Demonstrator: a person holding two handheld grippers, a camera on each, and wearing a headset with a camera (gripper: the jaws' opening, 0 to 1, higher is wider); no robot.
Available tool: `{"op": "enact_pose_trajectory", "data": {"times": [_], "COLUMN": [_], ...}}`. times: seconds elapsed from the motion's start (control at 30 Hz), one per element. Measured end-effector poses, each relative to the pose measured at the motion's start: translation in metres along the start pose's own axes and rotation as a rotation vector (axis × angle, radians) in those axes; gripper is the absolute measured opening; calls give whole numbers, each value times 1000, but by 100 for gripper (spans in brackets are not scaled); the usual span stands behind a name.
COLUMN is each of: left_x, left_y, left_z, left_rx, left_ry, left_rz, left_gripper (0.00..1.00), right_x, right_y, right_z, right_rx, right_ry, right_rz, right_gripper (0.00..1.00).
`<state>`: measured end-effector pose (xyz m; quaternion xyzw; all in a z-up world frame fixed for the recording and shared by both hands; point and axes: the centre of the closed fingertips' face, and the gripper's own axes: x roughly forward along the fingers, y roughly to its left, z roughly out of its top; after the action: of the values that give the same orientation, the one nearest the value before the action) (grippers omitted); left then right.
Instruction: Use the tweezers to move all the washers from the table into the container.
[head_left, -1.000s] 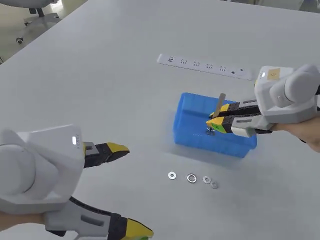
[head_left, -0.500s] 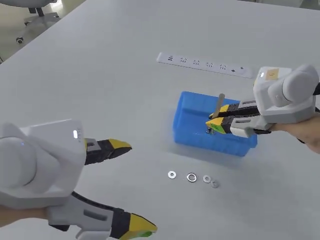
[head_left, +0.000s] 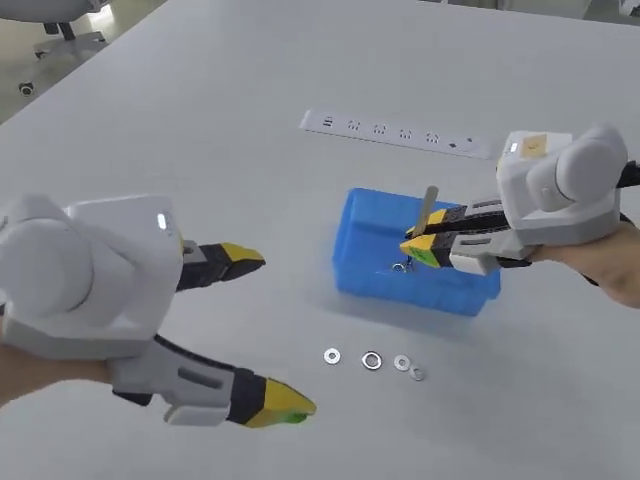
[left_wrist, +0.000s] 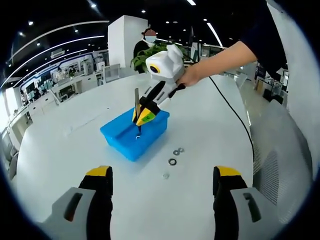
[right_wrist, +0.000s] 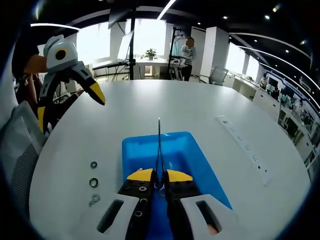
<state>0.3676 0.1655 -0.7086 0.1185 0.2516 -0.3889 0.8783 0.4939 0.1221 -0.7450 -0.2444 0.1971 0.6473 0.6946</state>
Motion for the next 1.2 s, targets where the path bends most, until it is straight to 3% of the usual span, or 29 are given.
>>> {"op": "enact_pose_trajectory", "data": {"times": [0.37, 0.5, 0.57, 0.73, 0.8, 0.87, 0.9, 0.93, 1.07, 1.2], "left_x": [32, 46, 57, 72, 77, 81, 84, 88, 90, 95], "left_y": [35, 39, 41, 46, 45, 40, 41, 44, 38, 36], "left_z": [65, 83, 90, 97, 99, 101, 100, 100, 98, 92], "left_rx": [66, 116, 159, 187, 195, 192, 197, 216, 214, 280], "left_ry": [-122, -146, -131, -111, -115, -111, -104, -92, -67, -32], "left_rz": [2, -22, -55, -102, -124, -178, -182, -171, -226, -231], "left_gripper": [86, 74, 63, 57, 49, 31, 27, 28, 30, 26], "right_x": [-5, -5, -5, -4, -4, -3, -3, -2, -2, -1], "right_y": [7, 11, 12, 11, 11, 12, 13, 14, 15, 17], "right_z": [5, 8, 8, 8, 8, 8, 8, 8, 9, 10], "right_rx": [-28, -61, -67, -71, -71, -75, -78, -83, -84, -88], "right_ry": [2, -6, -6, -4, -6, -7, -5, -5, -4, -5], "right_rz": [15, 22, 28, 31, 34, 39, 40, 41, 46, 53], "right_gripper": [9, 9, 8, 8, 8, 8, 8, 8, 8, 8]}}
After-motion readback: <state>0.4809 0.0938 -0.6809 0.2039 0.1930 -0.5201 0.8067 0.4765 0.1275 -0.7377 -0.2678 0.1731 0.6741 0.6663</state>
